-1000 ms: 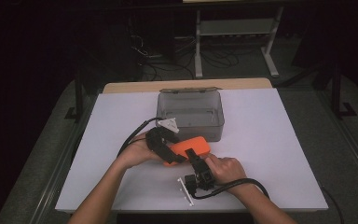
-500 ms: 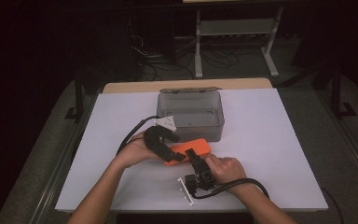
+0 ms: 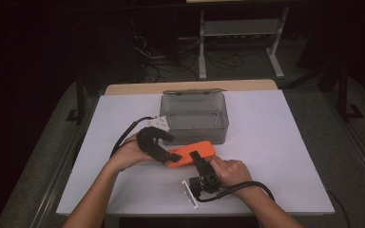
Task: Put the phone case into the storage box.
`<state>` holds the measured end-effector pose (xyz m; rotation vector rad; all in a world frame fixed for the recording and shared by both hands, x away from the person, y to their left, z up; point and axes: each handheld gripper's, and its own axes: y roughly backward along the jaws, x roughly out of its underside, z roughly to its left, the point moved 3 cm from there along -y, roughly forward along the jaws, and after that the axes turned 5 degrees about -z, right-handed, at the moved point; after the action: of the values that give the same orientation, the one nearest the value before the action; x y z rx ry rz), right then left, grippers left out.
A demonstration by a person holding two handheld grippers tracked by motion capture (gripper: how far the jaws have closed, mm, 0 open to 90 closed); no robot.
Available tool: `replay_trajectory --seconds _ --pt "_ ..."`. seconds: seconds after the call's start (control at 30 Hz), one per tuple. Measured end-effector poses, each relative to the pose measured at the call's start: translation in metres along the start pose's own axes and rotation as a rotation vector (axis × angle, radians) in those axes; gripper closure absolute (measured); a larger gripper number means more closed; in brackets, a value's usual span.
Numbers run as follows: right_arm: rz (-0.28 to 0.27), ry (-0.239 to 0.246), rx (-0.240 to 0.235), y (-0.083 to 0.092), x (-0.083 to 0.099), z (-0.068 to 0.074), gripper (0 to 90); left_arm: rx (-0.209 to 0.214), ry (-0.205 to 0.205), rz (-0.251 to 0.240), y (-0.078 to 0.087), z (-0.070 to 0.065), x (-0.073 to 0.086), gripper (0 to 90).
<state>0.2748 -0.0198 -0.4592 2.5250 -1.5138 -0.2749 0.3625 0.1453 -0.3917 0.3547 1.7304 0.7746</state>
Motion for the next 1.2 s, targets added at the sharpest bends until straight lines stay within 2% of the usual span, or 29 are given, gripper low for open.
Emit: replay_trajectory --seconds 0.07,0.4,0.53,0.6,0.7,0.77,0.83,0.93,1.03,1.1,1.2 --pt "-0.001 -0.001 -0.001 0.0 0.0 0.0 78.6 -0.014 0.01 -0.015 0.008 0.0 0.005 13.8" --pt "0.001 0.0 -0.008 0.0 0.0 0.0 78.6 -0.054 0.03 -0.053 0.024 0.004 0.022 10.7" --pt "0.0 0.004 -0.007 0.0 0.0 0.0 78.6 -0.079 0.041 -0.063 0.026 0.003 0.031 5.6" --pt "0.0 0.002 -0.004 0.001 0.0 0.0 78.6 -0.109 0.048 -0.073 0.028 0.001 0.04 0.1" --pt "0.001 0.004 -0.001 0.001 0.001 0.0 78.6 -0.124 0.062 -0.08 0.029 0.0 0.046 0.0" --pt "0.0 0.005 -0.003 0.001 0.001 -0.001 78.6 -0.142 0.069 -0.099 0.032 -0.001 0.052 0.0" --pt "-0.001 0.005 -0.003 0.001 0.001 -0.001 78.6 -0.142 0.078 -0.114 0.034 -0.004 0.059 0.0" --pt "0.0 0.005 -0.002 0.001 0.001 -0.001 78.6 -0.146 0.079 -0.125 0.035 -0.006 0.064 0.0" --pt "0.001 0.003 0.0 0.001 0.001 -0.001 78.6 -0.165 0.076 -0.139 0.037 -0.009 0.072 0.0" --pt "-0.001 0.001 0.001 0.001 0.001 -0.001 78.6 -0.193 0.079 -0.149 0.038 -0.011 0.08 0.0" --pt "-0.003 0.005 0.0 0.001 0.001 -0.001 78.6 -0.198 0.088 -0.149 0.038 -0.013 0.085 0.0"
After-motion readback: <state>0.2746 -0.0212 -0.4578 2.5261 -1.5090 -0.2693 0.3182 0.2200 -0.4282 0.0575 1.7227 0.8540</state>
